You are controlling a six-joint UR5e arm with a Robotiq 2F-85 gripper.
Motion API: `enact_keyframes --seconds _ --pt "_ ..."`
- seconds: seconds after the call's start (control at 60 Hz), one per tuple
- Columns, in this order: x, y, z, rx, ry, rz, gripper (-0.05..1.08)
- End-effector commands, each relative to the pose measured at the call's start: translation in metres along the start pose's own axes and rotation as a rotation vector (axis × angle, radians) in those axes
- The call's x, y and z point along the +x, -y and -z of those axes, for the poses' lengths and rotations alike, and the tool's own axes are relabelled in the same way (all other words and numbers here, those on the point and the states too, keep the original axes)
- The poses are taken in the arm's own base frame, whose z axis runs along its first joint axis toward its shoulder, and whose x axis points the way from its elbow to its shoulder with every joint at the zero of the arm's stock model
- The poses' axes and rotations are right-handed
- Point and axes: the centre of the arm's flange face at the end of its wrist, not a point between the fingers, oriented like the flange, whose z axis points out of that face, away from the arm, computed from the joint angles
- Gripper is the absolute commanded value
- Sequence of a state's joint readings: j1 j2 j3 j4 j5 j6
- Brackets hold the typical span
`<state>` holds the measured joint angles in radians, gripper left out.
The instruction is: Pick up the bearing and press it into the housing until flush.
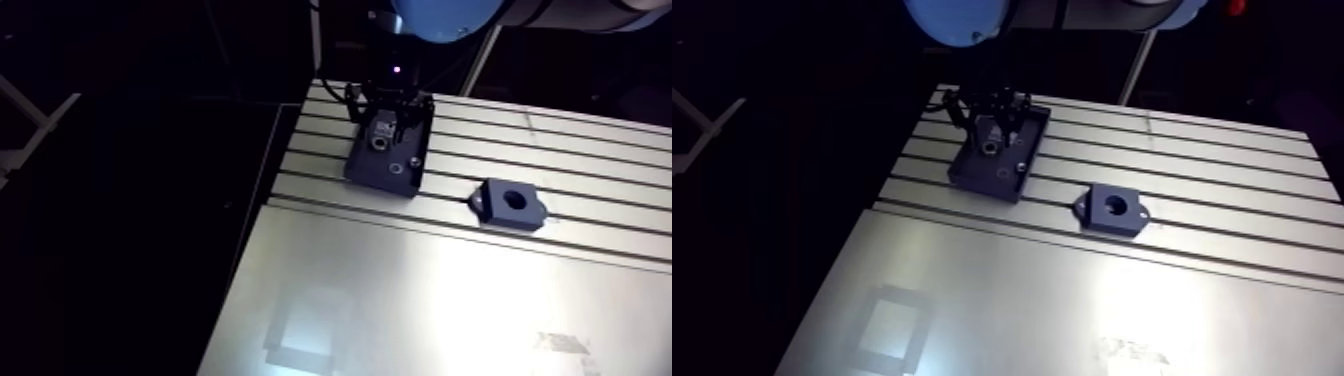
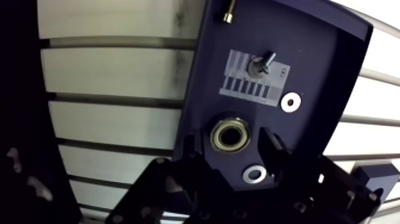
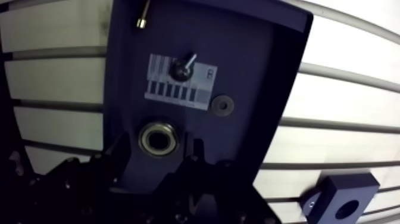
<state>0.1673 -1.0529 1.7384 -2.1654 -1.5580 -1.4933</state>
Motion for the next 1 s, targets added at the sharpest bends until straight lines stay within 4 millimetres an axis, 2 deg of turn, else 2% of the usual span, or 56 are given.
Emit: enact_keyframes --seconds 0.017,1.0 --pt "0.0 -0.0002 0.0 -0.001 -0.001 0.0 0.43" --pt "-0.0008 -0.0003 -0.0013 -0.001 -0.003 0.0 0.47"
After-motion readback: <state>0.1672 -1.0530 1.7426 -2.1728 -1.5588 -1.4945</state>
